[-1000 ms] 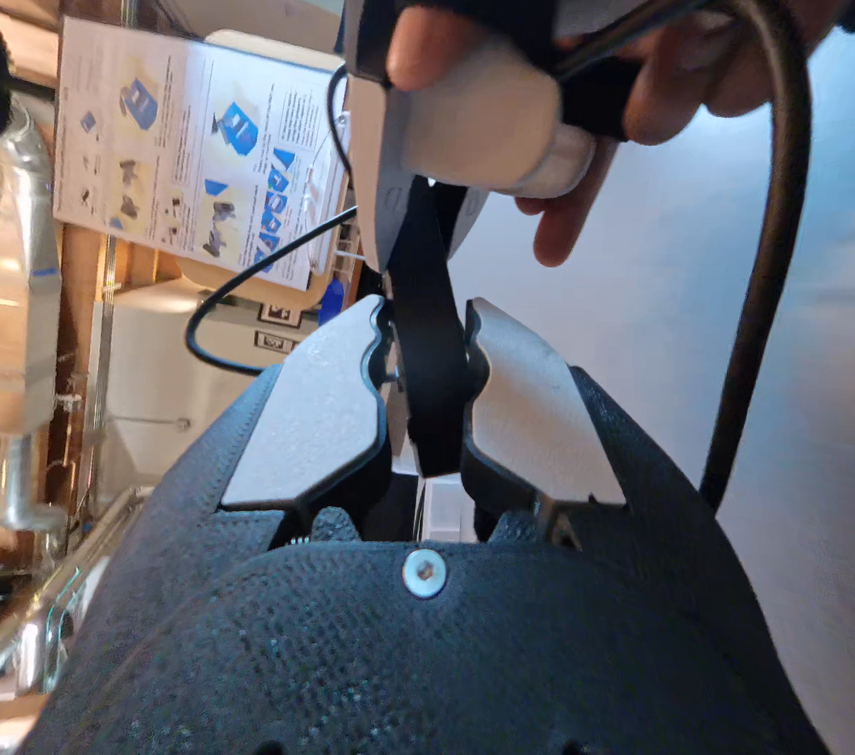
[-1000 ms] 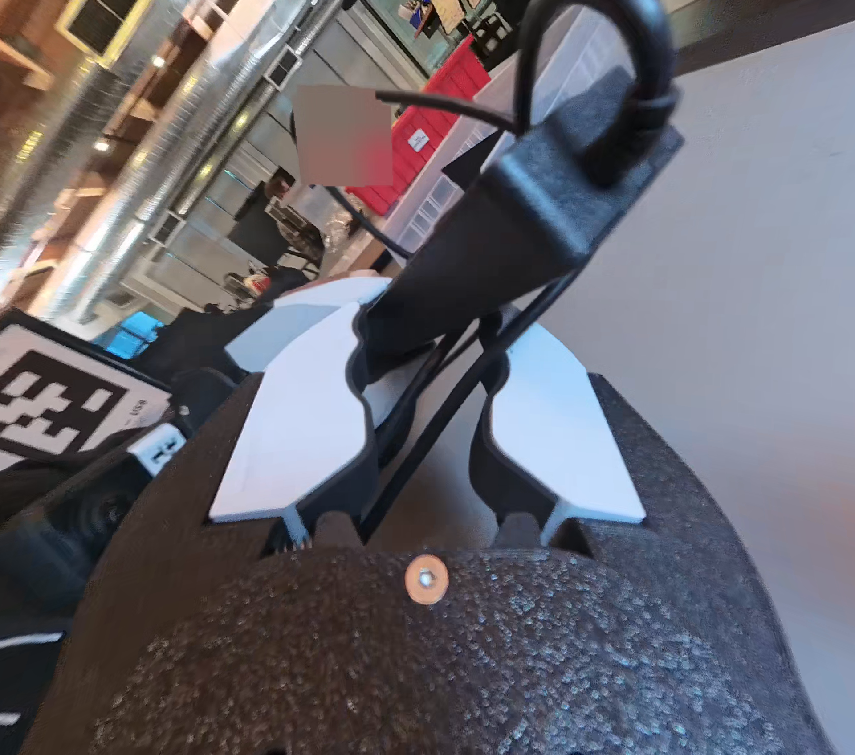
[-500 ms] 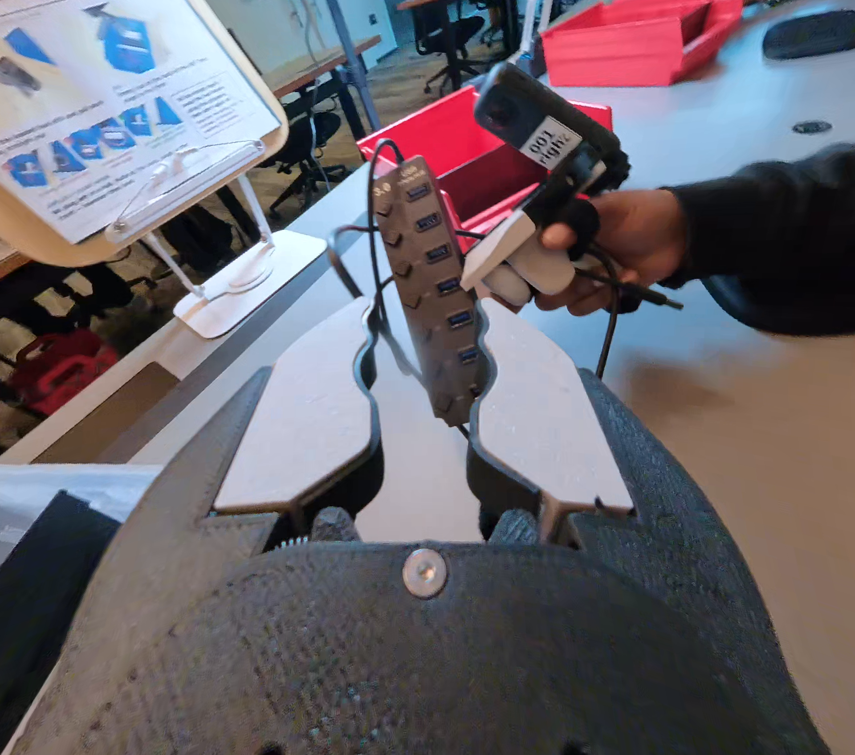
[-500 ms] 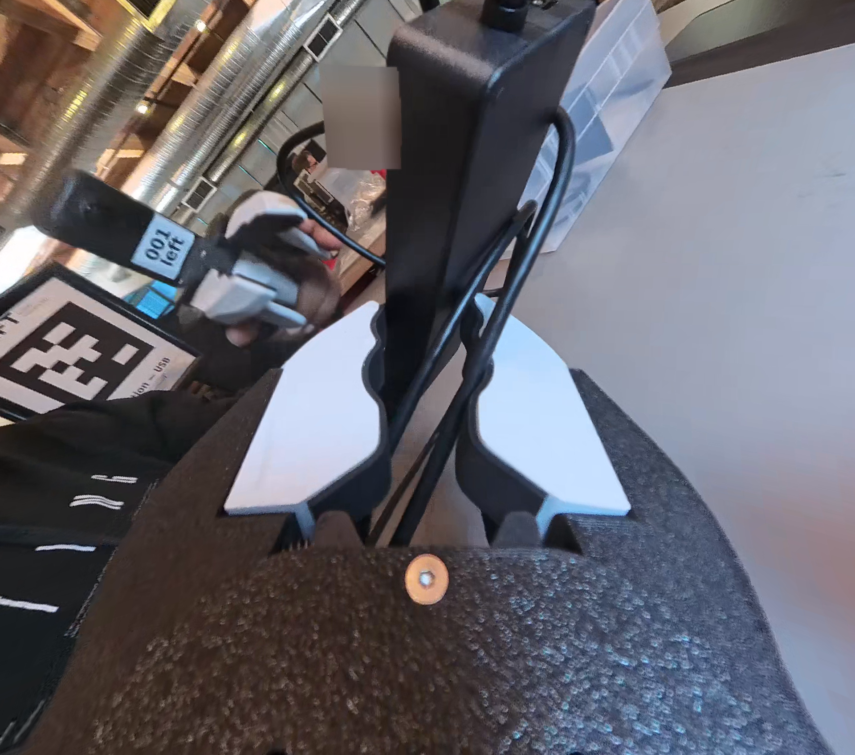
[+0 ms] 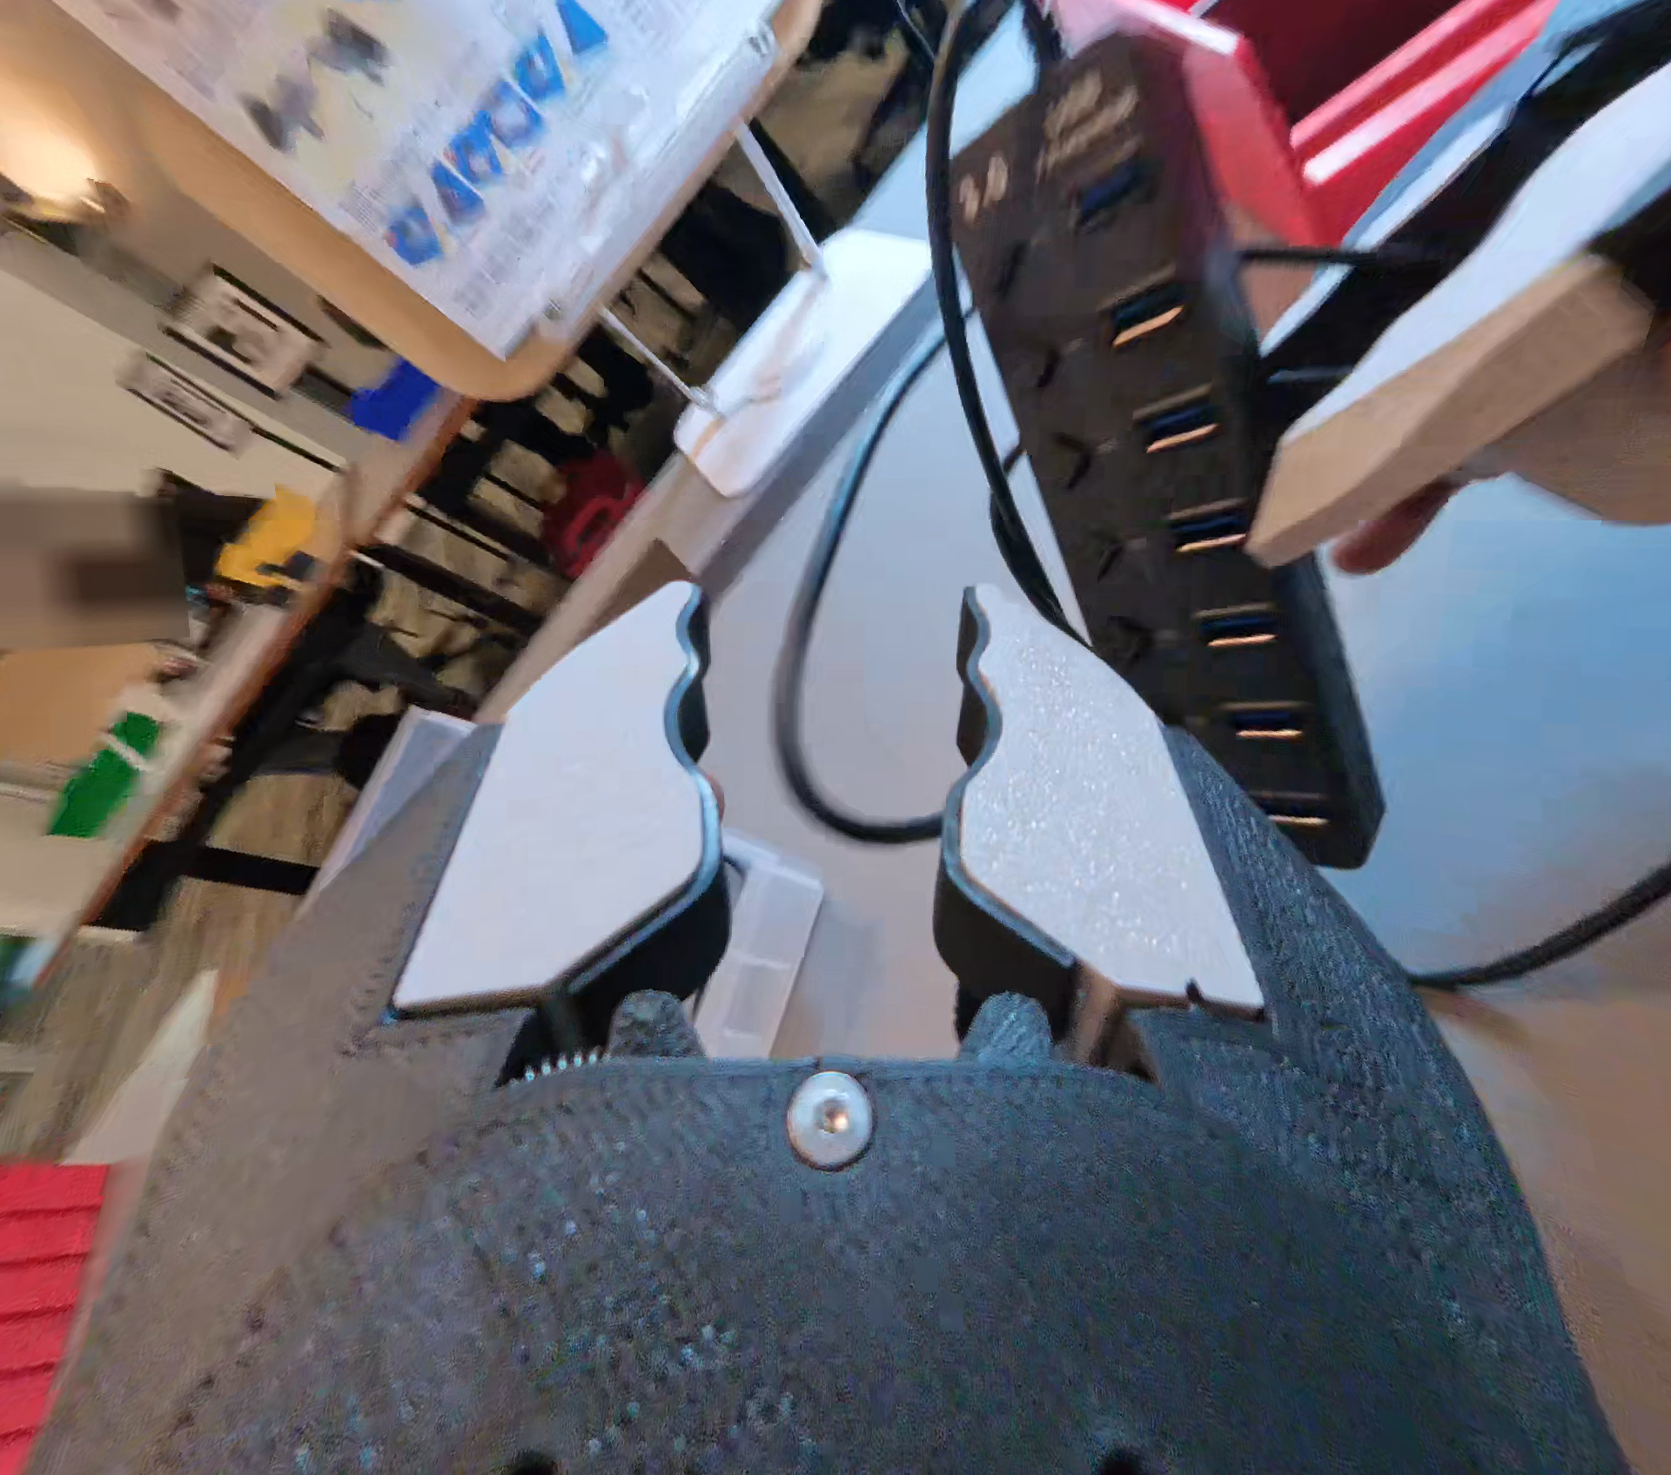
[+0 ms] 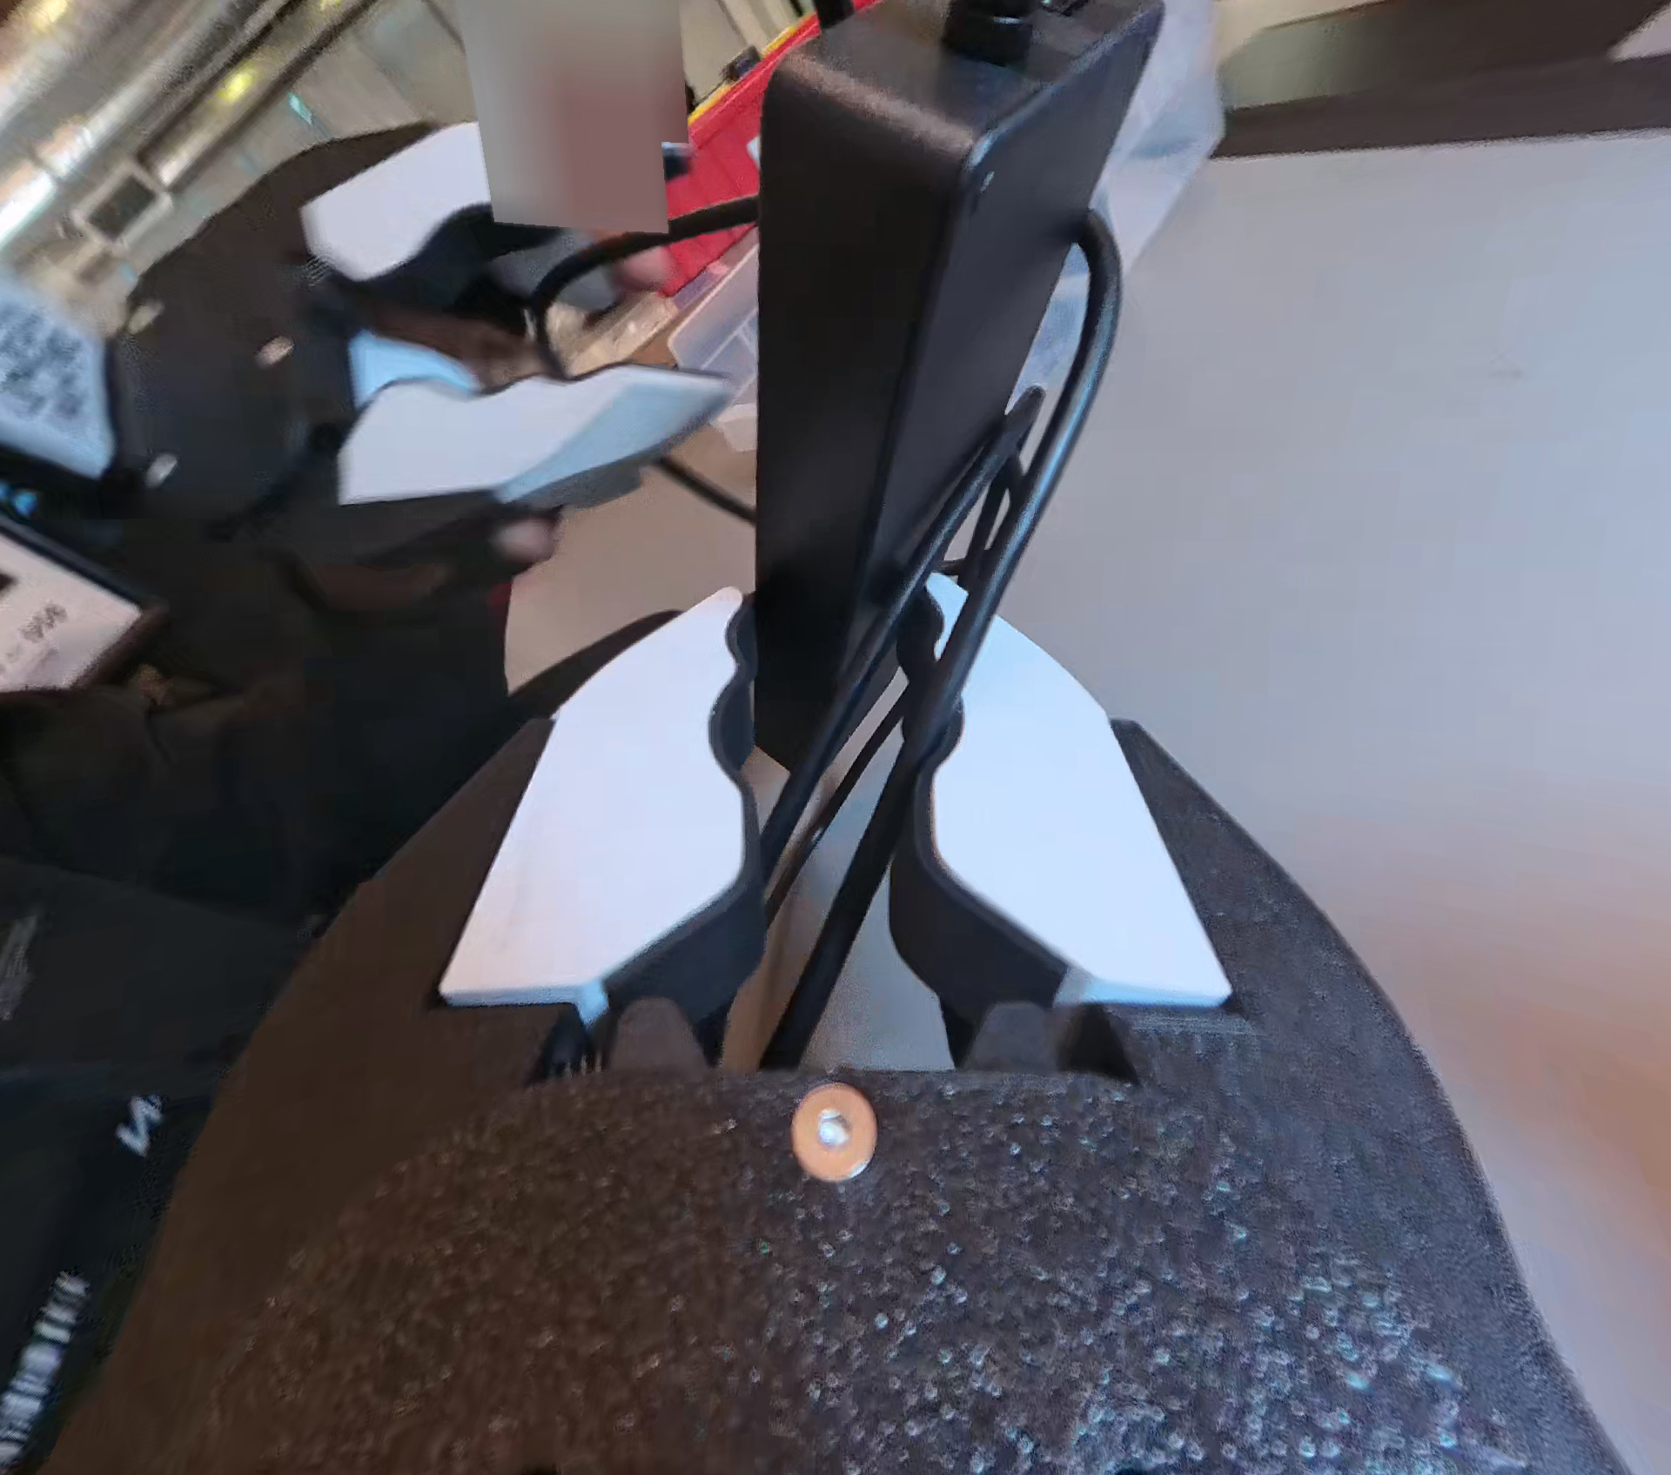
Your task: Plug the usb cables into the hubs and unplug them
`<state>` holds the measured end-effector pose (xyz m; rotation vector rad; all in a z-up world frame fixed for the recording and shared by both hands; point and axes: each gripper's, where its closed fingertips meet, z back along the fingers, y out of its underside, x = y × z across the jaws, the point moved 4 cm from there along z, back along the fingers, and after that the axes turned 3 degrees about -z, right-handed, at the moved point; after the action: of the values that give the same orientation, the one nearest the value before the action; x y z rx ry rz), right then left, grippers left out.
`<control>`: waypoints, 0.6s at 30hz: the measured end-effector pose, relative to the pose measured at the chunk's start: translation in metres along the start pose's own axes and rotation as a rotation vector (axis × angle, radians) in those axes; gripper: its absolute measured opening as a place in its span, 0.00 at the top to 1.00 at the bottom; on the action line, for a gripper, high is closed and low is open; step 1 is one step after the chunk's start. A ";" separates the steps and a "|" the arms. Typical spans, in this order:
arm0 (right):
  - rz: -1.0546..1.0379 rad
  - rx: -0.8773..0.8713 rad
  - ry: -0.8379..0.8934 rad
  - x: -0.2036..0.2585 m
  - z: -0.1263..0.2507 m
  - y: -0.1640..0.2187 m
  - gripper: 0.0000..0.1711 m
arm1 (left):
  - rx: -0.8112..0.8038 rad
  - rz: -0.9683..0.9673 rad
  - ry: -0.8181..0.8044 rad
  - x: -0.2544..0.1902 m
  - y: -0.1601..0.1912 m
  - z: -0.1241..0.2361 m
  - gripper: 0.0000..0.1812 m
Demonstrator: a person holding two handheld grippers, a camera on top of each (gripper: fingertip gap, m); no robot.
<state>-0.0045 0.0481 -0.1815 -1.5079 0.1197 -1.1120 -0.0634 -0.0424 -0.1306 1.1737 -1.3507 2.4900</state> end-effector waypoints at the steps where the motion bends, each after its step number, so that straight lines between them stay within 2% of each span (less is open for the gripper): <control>1: 0.062 0.014 -0.012 0.005 0.000 0.000 0.83 | 0.040 0.038 0.074 -0.001 0.009 -0.007 0.70; 3: 0.190 0.051 -0.051 0.014 0.000 0.003 0.83 | 0.067 0.155 0.270 -0.008 0.020 -0.017 0.67; 5: 0.295 0.078 -0.112 0.025 0.000 0.007 0.83 | -0.013 0.320 0.508 -0.014 0.019 -0.020 0.70; 8: 0.355 0.104 -0.249 0.040 0.006 0.013 0.83 | -0.091 0.494 0.859 -0.017 0.019 -0.014 0.66; 13: 0.324 0.109 -0.386 0.048 0.013 0.016 0.83 | -0.281 0.550 1.023 -0.013 0.004 0.003 0.61; 18: 0.258 0.029 -0.352 0.045 0.008 0.007 0.83 | -0.267 0.474 1.095 -0.049 -0.002 0.011 0.56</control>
<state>0.0285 0.0231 -0.1607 -1.5881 0.0521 -0.6309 -0.0216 -0.0363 -0.1578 -0.6025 -1.5388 2.3736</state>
